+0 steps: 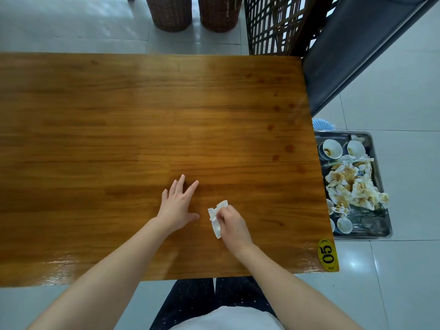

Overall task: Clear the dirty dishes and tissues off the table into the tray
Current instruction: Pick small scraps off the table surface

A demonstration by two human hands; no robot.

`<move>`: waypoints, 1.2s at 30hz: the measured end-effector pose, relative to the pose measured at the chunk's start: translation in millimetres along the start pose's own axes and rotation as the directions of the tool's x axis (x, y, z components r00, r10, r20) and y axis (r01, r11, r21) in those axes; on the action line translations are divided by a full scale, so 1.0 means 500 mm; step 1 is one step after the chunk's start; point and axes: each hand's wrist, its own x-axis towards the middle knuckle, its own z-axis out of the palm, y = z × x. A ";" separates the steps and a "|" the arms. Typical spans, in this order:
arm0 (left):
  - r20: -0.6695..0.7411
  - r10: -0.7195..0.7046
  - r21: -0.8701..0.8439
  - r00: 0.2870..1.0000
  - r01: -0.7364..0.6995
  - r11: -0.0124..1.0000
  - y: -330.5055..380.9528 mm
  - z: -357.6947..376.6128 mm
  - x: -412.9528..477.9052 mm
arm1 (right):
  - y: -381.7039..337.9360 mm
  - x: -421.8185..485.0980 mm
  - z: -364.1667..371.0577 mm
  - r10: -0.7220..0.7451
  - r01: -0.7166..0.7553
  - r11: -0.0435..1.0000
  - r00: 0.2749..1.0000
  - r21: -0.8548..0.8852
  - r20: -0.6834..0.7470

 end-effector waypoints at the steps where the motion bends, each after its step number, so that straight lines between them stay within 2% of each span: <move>1: 0.002 0.002 0.002 1.000 -0.002 1.000 -0.001 -0.002 0.002 | 0.007 0.008 -0.010 -0.034 0.034 0.999 0.999 -0.020 0.027; 3: 0.010 0.004 0.000 1.000 -0.004 1.000 -0.002 -0.005 0.004 | 0.022 0.034 -0.046 -0.036 0.036 0.999 0.999 -0.023 0.015; 5: 0.014 -0.001 0.005 1.000 0.001 1.000 -0.002 -0.009 0.006 | 0.045 0.078 -0.099 0.085 -0.080 0.996 0.990 0.046 -0.110; 7: 0.022 -0.001 0.013 1.000 0.001 1.000 -0.001 -0.012 0.007 | 0.075 0.118 -0.158 0.222 -0.206 0.974 0.947 0.091 -0.230; 10: 0.025 0.005 0.005 1.000 -0.005 1.000 -0.003 -0.011 0.008 | 0.124 0.151 -0.222 0.393 -0.360 0.919 0.841 0.159 -0.372; 14: 0.020 0.004 0.010 1.000 -0.004 1.000 -0.003 -0.008 0.011 | 0.117 0.163 -0.213 0.452 -0.429 0.889 0.771 0.158 -0.449; 16: 0.015 -0.003 0.009 1.000 0.003 1.000 -0.001 -0.008 0.012 | 0.088 0.164 -0.184 0.436 -0.410 0.898 0.788 0.157 -0.435; 17: 0.016 -0.006 0.010 1.000 0.005 1.000 0.000 -0.008 0.013 | 0.073 0.161 -0.166 0.402 -0.379 0.915 0.821 0.139 -0.406; 20: 0.014 -0.012 0.011 1.000 0.012 1.000 0.000 -0.006 0.013 | 0.025 0.142 -0.104 0.206 -0.205 0.978 0.939 0.032 -0.275; 22: 0.017 -0.016 0.003 1.000 0.016 1.000 0.000 -0.008 0.014 | -0.005 0.123 -0.065 0.079 -0.085 0.996 0.981 -0.027 -0.180; 25: 0.014 -0.014 -0.024 1.000 0.014 1.000 -0.001 -0.011 0.012 | -0.038 0.085 -0.015 -0.105 0.101 0.990 0.994 -0.093 -0.039; 27: 0.006 -0.015 -0.060 1.000 0.015 0.998 -0.002 -0.015 0.010 | -0.039 0.066 0.004 -0.253 0.259 0.946 0.966 -0.194 0.058; 29: 0.006 -0.015 -0.095 1.000 0.016 0.995 -0.006 -0.022 0.007 | -0.024 0.071 0.002 -0.327 0.349 0.916 0.935 -0.199 0.139; 31: 0.006 -0.016 -0.116 1.000 0.017 0.993 -0.011 -0.028 0.004 | -0.009 0.089 -0.020 -0.308 0.329 0.934 0.939 -0.141 0.153; 34: -0.021 -0.042 -0.132 0.999 0.038 0.990 -0.022 -0.031 -0.006 | 0.026 0.126 -0.068 -0.097 0.098 0.995 0.995 0.025 -0.035; 36: -0.038 -0.059 -0.130 0.998 0.054 0.990 -0.032 -0.029 -0.014 | 0.049 0.150 -0.098 0.028 -0.019 0.998 0.989 0.064 -0.146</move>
